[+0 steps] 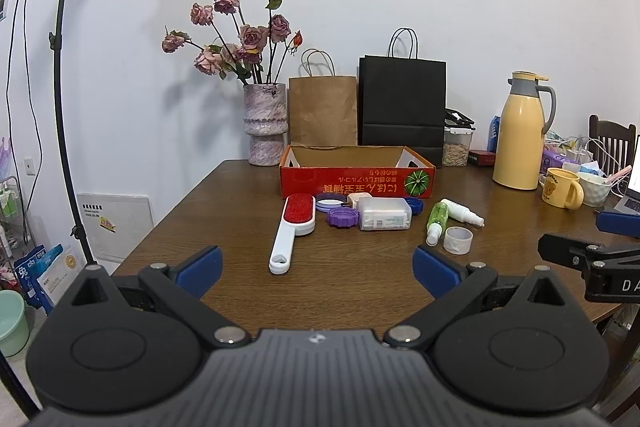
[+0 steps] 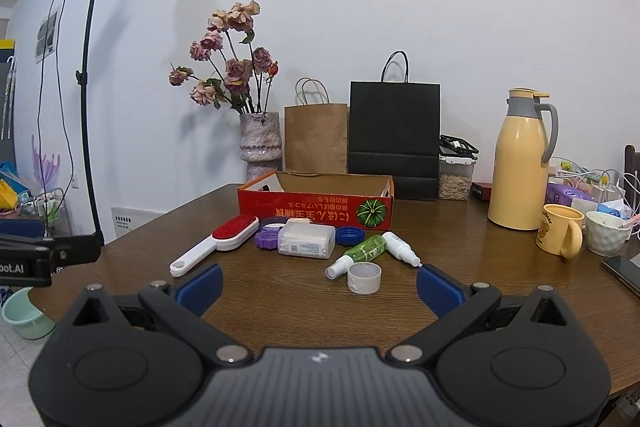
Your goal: Organize rigid objects
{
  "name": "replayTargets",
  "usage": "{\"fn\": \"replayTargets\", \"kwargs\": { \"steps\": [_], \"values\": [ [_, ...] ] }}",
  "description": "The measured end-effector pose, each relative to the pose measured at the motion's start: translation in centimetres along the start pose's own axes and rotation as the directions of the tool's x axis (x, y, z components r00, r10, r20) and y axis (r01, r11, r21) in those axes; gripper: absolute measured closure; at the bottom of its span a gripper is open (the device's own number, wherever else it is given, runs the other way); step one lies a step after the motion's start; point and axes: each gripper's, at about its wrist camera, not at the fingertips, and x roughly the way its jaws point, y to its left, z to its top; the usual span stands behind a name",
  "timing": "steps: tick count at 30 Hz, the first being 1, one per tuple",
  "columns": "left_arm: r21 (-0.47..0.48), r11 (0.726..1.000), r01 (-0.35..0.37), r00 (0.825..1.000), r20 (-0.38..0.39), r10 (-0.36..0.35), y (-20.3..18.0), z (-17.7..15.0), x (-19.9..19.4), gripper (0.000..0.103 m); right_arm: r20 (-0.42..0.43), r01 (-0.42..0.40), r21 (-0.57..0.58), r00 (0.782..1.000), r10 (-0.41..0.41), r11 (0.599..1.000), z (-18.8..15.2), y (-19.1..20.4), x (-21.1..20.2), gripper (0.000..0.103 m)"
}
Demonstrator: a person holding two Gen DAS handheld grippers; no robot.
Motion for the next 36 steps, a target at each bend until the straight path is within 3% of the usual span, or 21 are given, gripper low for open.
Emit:
{"fn": "replayTargets", "kwargs": {
  "steps": [36],
  "values": [
    [-0.006,1.000,0.004,1.000,0.003,-0.004,-0.52,0.49,0.08,0.000,0.000,0.001,-0.001,1.000,-0.001,1.000,-0.05,0.02,-0.07,0.000]
  ]
}}
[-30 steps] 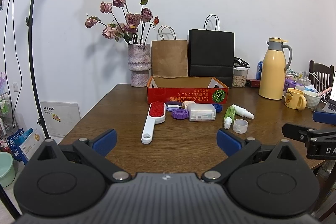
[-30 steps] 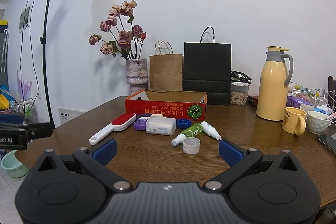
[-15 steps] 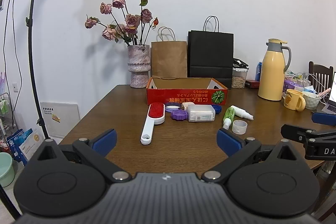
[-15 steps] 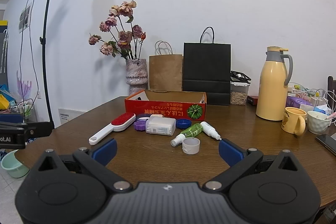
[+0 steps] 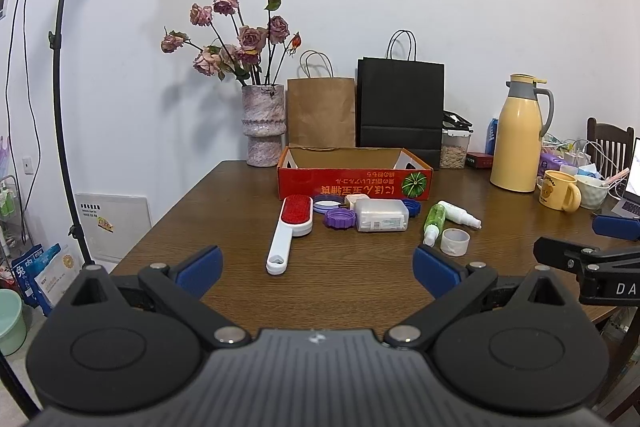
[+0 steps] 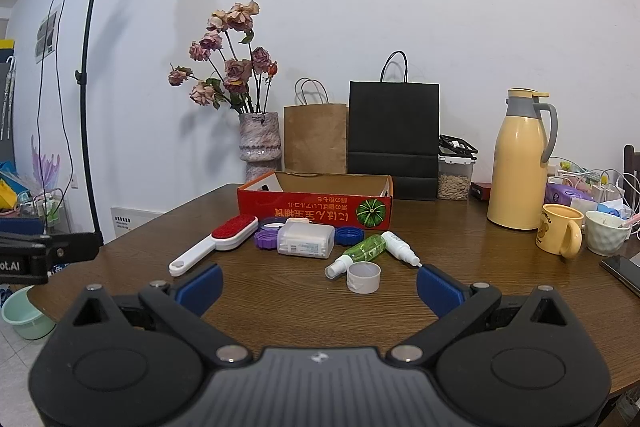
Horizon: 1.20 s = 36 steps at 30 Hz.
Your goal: Organize rigid objects
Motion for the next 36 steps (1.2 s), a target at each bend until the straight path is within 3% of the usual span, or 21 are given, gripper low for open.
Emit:
{"fn": "replayTargets", "kwargs": {
  "steps": [22,36],
  "values": [
    [-0.006,1.000,-0.003,1.000,-0.001,0.003,0.3,-0.2,-0.1,0.000,-0.001,0.001,-0.005,1.000,-0.001,1.000,0.2,0.0,0.1,0.000],
    [-0.028,1.000,0.001,0.999,-0.039,-0.002,0.8,0.3,3.0,0.000,-0.024,0.018,-0.015,1.000,-0.018,1.000,0.6,-0.9,2.8,0.000]
  ]
}}
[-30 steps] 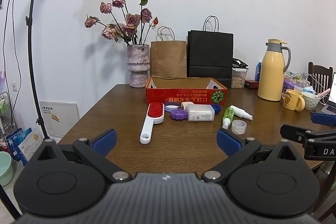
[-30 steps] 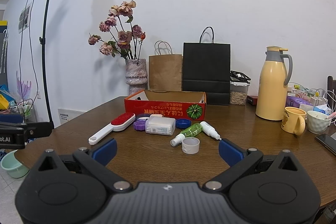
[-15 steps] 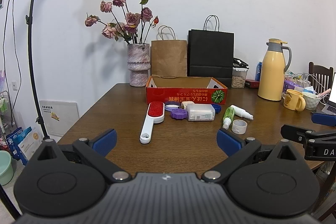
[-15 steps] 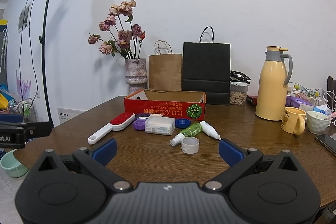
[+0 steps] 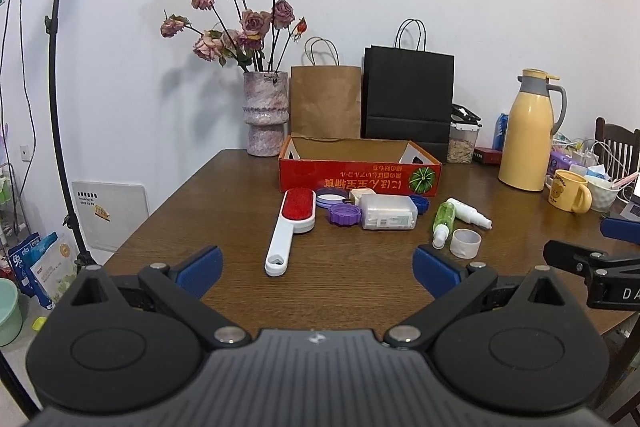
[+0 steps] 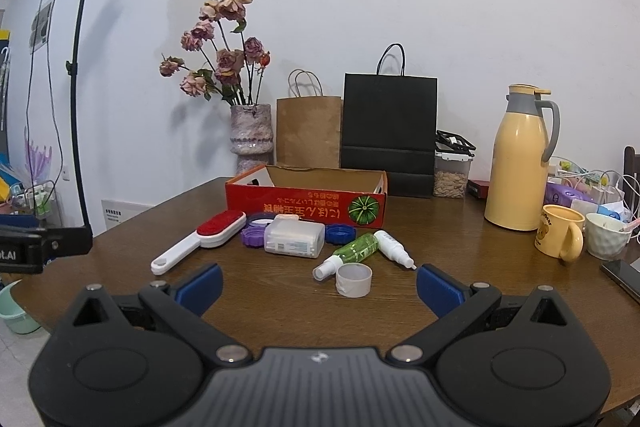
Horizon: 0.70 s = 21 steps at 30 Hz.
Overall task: Organize rigid objects
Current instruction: 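Move the right tool to the clear tape roll while the left tool approaches the red lint roller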
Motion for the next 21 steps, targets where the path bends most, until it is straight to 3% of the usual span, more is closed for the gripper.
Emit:
{"fn": "replayTargets", "kwargs": {
  "steps": [21],
  "values": [
    [-0.016,0.999,0.037,0.997,-0.065,-0.038,0.0,1.2,7.5,0.000,-0.060,0.017,-0.011,0.998,-0.018,1.000,0.3,-1.5,6.7,0.000]
  ]
}}
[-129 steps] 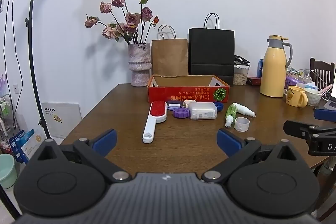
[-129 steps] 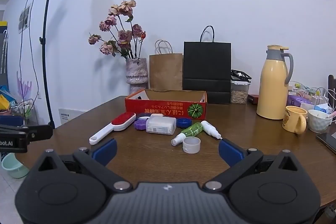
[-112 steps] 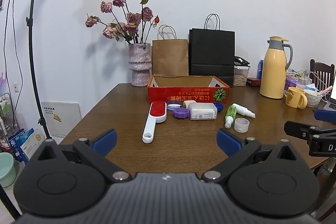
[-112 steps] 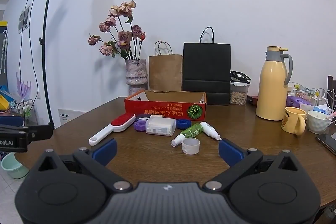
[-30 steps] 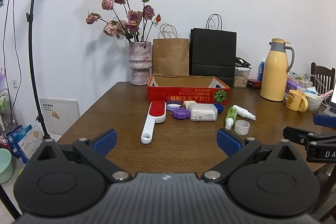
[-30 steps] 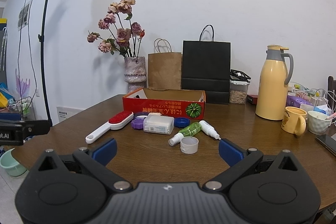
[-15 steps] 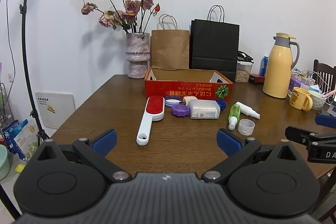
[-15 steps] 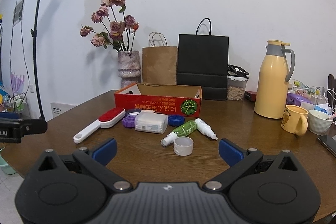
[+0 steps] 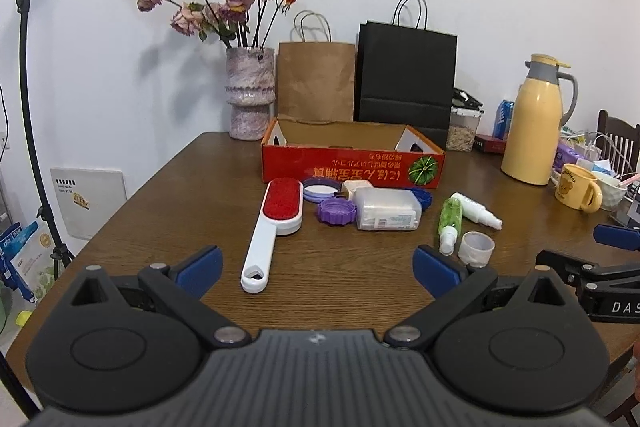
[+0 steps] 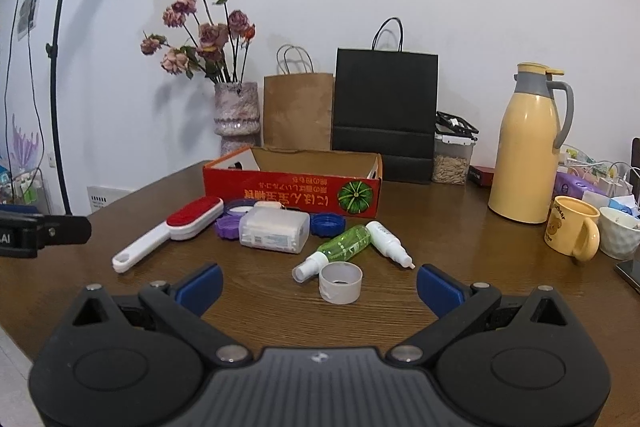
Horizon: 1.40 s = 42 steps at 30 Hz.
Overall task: Organize rigid objects
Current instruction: 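Move the right tool to the clear tape roll while the left tool approaches the red lint roller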
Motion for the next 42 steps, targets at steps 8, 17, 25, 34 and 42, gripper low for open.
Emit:
{"fn": "replayTargets", "kwargs": {
  "steps": [8,17,25,34,42],
  "values": [
    [-0.010,1.000,-0.013,0.999,-0.036,0.012,0.6,0.3,3.0,0.000,-0.040,0.004,-0.016,0.999,-0.005,1.000,0.1,-0.6,3.0,0.000],
    [-0.026,0.999,-0.033,0.997,-0.074,0.031,1.9,0.8,6.4,0.000,-0.093,0.016,-0.032,0.995,-0.019,0.999,0.3,-1.3,7.0,0.000],
    [-0.039,0.998,-0.053,0.994,-0.094,0.050,3.2,1.2,8.9,0.000,-0.161,0.031,-0.074,0.986,-0.042,0.997,0.4,-1.9,11.2,0.000],
    [-0.048,0.996,-0.069,0.990,-0.124,0.062,4.0,1.9,11.2,0.000,-0.251,-0.003,-0.082,0.968,-0.018,0.997,0.2,-2.4,15.6,0.018],
    [-0.045,0.996,-0.077,0.989,-0.133,0.071,4.1,2.9,12.6,0.000,-0.302,-0.075,-0.065,0.952,0.052,0.995,0.5,-2.5,18.2,0.060]
  ]
}}
